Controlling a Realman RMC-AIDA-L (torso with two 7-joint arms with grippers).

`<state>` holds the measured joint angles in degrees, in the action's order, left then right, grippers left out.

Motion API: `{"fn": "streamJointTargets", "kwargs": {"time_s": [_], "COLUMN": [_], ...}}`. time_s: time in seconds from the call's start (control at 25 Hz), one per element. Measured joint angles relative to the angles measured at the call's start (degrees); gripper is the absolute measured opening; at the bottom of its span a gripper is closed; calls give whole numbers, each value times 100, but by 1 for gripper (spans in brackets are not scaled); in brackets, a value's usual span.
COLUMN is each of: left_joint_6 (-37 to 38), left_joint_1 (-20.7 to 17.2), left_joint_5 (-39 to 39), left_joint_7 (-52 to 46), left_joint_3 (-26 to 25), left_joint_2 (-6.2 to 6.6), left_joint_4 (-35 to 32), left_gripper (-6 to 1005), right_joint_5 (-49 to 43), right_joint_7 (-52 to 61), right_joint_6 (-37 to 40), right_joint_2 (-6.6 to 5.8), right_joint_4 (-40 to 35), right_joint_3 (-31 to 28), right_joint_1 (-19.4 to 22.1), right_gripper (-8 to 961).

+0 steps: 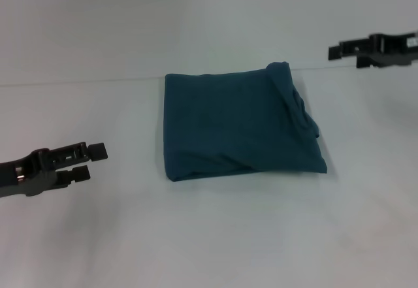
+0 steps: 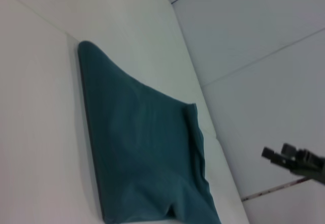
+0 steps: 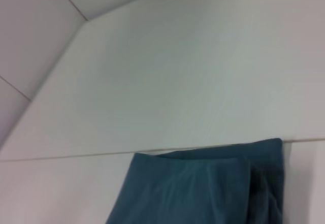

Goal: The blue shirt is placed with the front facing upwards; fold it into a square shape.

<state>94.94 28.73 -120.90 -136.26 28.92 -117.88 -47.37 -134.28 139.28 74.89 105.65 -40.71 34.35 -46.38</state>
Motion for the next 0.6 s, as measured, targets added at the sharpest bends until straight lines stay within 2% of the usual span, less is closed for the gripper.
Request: {"fn": "streamJointTargets", "kwargs": {"time_s": [0.08,0.12,0.32,0.6], "left_joint_6": [31,53,58,-9], "left_joint_1": [-8,-14,-23,9], "left_joint_5": [-40,-56,-57,-19], "left_joint_7": [27,35,39,41], "left_joint_3": [-2,-6,-8,-10], "left_joint_2": [-3,-10,-9,-7], "left_joint_4": [-1,4,4,59], "left_gripper": [949,949,949,949], "right_joint_5": [-336,-1135,-1360,-1378], "right_joint_7": [228,894,1188,1293], "right_joint_6": [-176,-851,-1350,-2249], "right_joint_2": [42,246,479,605], "right_joint_4": [-4,43,142,1029], "right_joint_3": [104,739,1116,1712], "right_joint_1": [-241,-686,-863,-1091], "right_gripper": [813,812,807,799]}}
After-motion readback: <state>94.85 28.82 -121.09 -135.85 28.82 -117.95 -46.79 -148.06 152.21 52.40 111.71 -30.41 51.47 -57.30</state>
